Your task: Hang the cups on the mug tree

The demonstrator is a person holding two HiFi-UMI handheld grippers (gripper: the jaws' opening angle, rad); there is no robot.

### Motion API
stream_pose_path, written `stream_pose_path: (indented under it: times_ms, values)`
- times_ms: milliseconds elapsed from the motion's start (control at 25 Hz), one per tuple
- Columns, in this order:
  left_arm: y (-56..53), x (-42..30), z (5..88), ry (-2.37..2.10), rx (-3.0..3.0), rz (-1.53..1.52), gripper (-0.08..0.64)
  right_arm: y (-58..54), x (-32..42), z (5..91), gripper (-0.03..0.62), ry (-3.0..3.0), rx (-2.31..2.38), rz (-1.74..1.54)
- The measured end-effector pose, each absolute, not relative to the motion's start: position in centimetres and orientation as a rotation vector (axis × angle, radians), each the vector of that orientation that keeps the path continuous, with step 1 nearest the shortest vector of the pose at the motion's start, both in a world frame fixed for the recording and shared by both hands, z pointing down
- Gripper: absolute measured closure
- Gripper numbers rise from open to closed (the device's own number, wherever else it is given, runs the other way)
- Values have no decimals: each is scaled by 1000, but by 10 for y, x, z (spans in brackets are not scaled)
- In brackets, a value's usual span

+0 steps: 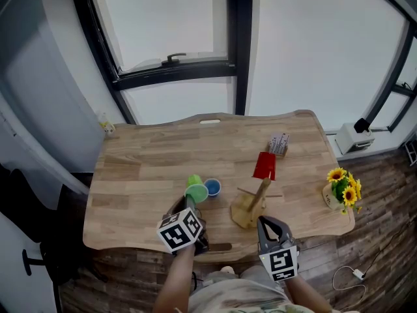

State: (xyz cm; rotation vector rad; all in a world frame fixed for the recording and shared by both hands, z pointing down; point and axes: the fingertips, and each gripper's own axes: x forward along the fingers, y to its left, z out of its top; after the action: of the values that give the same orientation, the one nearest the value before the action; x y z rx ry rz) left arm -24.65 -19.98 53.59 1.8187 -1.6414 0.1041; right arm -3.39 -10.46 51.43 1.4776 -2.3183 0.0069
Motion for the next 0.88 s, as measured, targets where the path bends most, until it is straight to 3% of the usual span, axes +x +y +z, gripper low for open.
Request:
stream_pose_path:
  times_ms: [880]
  values:
    - [-200, -192, 515, -1872, 2057, 413, 544, -104, -13, 512, 591, -2320, 1407, 13]
